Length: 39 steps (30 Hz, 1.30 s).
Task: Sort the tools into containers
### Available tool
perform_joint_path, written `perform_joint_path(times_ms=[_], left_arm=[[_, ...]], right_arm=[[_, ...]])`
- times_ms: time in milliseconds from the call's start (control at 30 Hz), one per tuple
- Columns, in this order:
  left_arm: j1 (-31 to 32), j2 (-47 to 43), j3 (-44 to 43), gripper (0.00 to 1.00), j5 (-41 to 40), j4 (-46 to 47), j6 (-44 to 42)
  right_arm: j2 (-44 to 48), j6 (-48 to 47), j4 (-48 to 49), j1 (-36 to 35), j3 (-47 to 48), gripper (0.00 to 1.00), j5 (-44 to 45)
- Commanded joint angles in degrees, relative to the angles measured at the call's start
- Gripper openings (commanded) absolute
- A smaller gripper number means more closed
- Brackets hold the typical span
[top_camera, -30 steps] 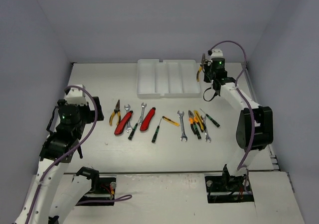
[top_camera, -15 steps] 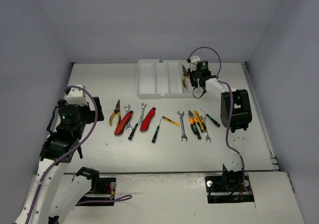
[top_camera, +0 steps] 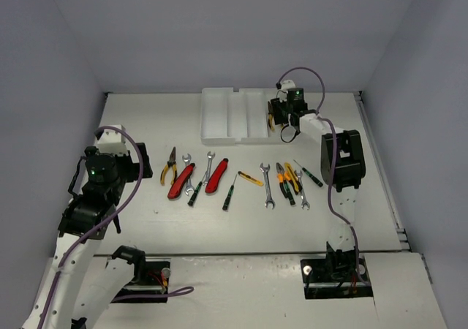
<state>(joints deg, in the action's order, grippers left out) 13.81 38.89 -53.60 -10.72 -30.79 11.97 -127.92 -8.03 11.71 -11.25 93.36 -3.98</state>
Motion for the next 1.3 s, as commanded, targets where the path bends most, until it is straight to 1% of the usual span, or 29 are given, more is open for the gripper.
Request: perform_joint_path(times_ms=[0,100,133,200,267,467,567,633,733,967,1100,1267], left_arm=[[-0.27,0.36,-0.65,0.91,0.27,3.42,-0.19],[-0.27,0.14,-0.79,0.91,0.52,3.36,-0.11],[-0.27,0.0,-0.73,0.91,0.53,3.36,-0.17],[-0.36,-0.29,-0.71,0.91,0.61,3.4,-0.19],[-0.36,-0.48,-0.63,0.91,0.61,3.45,-0.11],[-0.29,-0.21,-0.7,0.91,1.05,3.44,-0.1],[-0.38,-0.05,-0.62,0.91,1.09,3.36,-0.08],[-0.45,-0.05,-0.57,0.91,1.29,3.42,-0.01],[-0.45,0.13,-0.54,0.91,1.4,3.32,0.03],[-0.45,0.02,-0.27,0.91,0.94,3.36,-0.1],[-0.45,0.45,-0.27,0.91,1.05,3.36,-0.1],[-0.45,0.39,-0.19,0.91,0.97,3.3,-0.12]], right_arm=[[8.38,1.09,3.52,0.02,0.16,0.59,2.64],[14.82,1.84,3.15,-0.34,-4.39,0.59,3.69],[16.63,2.66,3.08,-0.42,-7.58,0.59,3.25],[23.21,4.25,2.93,-1.17,-12.69,0.57,2.89],[30.15,6.93,1.66,-2.24,-20.41,0.53,2.43],[42.91,15.4,-4.34,-10.2,-36.01,0.43,5.38],[48.02,20.6,-5.26,-13.35,-43.03,0.39,5.86],[50.63,22.1,-5.7,-14.87,-46.47,0.36,6.23],[52.49,24.23,-6.08,-15.69,-49.55,0.32,6.62],[52.8,25.99,-6.44,-16.59,-54.46,0.32,5.51],[51.72,27.14,-6.52,-16.62,-55.12,0.32,5.16],[49.15,28.93,-6.92,-16.59,-54.58,0.32,7.29]])
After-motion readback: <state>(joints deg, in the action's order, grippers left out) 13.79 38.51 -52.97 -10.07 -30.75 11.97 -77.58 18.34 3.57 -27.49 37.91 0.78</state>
